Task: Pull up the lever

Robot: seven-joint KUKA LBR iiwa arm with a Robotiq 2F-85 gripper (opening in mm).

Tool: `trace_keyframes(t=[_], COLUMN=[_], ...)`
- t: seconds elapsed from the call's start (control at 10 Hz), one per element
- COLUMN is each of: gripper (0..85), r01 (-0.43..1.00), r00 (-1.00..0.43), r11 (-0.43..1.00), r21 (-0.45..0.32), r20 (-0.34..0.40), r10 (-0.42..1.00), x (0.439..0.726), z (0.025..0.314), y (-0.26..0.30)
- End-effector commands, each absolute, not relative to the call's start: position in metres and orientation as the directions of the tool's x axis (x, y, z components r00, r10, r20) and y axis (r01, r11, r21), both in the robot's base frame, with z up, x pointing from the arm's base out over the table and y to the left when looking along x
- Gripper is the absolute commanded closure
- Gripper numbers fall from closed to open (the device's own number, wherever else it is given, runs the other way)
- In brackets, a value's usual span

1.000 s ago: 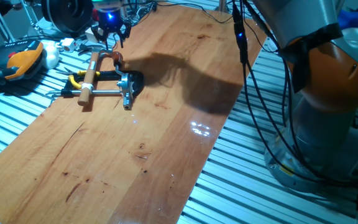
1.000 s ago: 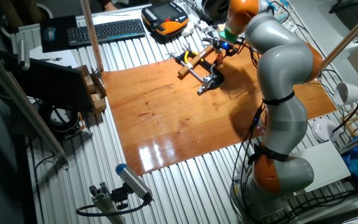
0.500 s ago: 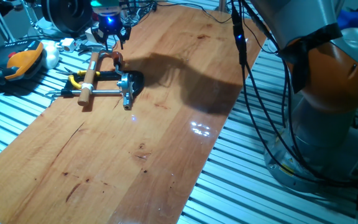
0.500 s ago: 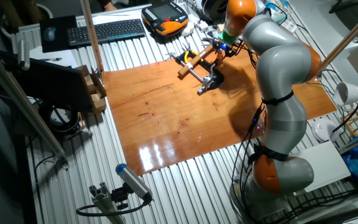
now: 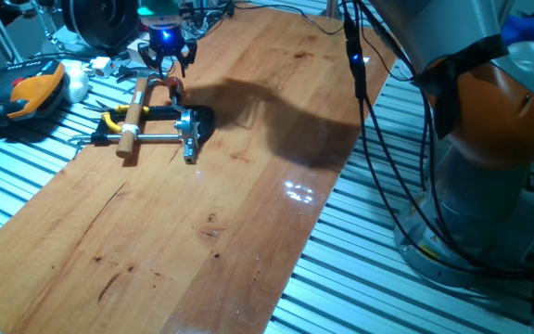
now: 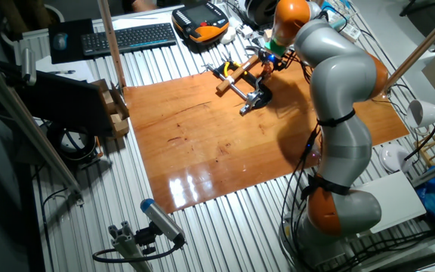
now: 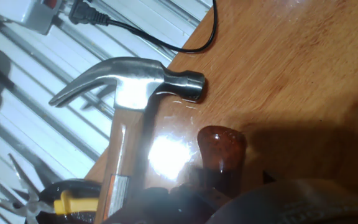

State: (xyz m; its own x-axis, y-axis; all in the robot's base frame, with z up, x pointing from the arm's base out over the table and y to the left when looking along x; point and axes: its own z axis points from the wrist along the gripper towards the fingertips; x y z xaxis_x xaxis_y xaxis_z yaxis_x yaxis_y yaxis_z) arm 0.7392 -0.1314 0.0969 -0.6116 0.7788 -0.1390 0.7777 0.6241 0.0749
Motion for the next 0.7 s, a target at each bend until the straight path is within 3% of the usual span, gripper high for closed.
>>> trace_keyframes(t=[0.0, 0.6], gripper=[34.0, 34.0], r01=[0.778, 0.755], r00=[-0.613, -0.642], r11=[0.625, 0.653], r21=[0.068, 0.056], r20=[-0.139, -0.142], r10=[0.778, 0.754], x=[0.7391, 0.742], z=[0.0957, 0.0998], y=[-0.1324, -0.1345])
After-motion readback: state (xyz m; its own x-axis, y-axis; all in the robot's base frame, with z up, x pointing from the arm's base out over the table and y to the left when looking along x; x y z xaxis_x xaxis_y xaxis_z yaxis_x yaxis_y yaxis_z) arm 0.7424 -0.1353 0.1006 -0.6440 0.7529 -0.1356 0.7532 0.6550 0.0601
